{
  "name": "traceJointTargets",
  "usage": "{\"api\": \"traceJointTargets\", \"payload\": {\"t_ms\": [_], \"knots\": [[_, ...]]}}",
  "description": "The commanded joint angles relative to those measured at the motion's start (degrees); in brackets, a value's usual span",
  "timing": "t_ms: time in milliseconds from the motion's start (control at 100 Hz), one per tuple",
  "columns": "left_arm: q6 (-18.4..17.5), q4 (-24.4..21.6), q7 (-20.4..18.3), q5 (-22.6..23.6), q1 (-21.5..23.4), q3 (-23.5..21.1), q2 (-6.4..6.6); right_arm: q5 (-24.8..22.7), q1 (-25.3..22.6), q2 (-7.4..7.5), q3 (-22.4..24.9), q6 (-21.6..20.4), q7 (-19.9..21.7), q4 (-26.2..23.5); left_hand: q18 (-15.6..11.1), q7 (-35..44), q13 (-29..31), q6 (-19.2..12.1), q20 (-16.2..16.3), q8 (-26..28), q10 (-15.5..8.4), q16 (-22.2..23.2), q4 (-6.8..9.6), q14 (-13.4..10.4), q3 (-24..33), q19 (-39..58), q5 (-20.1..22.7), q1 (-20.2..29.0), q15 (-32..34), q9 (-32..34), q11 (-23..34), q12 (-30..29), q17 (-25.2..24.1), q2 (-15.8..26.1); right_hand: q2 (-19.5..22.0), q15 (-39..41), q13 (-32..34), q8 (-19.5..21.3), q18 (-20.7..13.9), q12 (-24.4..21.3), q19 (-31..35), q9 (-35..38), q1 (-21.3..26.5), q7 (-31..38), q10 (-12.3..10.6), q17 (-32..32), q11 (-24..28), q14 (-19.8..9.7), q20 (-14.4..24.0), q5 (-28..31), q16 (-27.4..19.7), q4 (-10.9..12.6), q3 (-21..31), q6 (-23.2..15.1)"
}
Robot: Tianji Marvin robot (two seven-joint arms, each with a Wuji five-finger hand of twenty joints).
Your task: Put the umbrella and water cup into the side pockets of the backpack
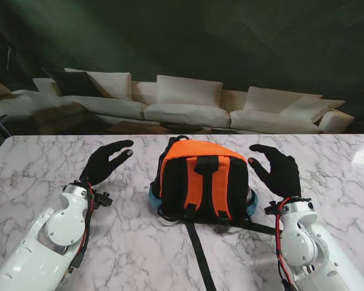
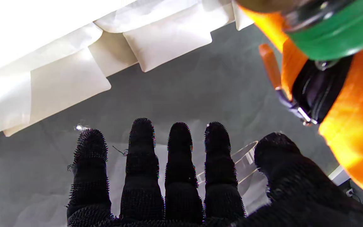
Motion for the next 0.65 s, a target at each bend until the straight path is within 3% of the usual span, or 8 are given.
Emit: {"api": "traceJointTargets", "payload": {"t_ms": [0,260,640], "knots": [[-0.14,-0.62,-1.1,0.28,0.33,-0.09,-0.05,-0.18,-0.1,0.12,-0.46,-0.08,0.78,-0.17,0.99,0.66,1.07,0.18,1.23,0.71,-0.96,0.58,0.69,-0.39,-1.17,0.17,0.58,1.27,1.11,1.22,0.75,0.82,-0.74,2.5,-0.45,-0.49,-0.62,-1.06,-1.94,0.36,-0.82,-1.04,-1.46,0.52,-0.19,-0.88,-0.14,-1.32,1.07,-0.67,1.13,0.28,0.57,-1.42],[0.38,-2.18,-1.98,-0.23,1.36,-0.76,0.09,0.21,-0.16,0.65,-0.67,-1.32,4.16,-0.94,1.13,0.59,1.01,0.23,1.19,0.63,-0.91,0.52,0.69,-0.31,-1.14,-0.02,0.58,1.27,0.97,1.27,0.6,0.76,-0.85,2.47,-1.55,-0.82,-0.14,-1.21,-1.62,0.09,-1.1,0.11,-2.19,0.45,-0.9,-0.86,-0.57,-1.82,1.27,-0.33,1.02,0.36,0.9,-1.64],[0.52,-1.87,-2.01,-0.18,1.18,-0.52,0.1,0.88,0.46,0.6,-1.1,-2.1,4.25,-0.1,1.11,0.54,0.96,0.31,1.21,0.61,-0.81,0.51,0.68,-0.39,-1.19,-0.15,0.63,1.24,0.9,1.34,0.52,0.77,-0.85,2.46,-2.3,-1.3,-0.12,-1.35,-1.59,-0.03,-1.75,0.51,-2.83,0.42,-1.34,-1.05,-1.0,-2.07,1.39,-0.14,0.95,0.32,1.73,-1.82]]}}
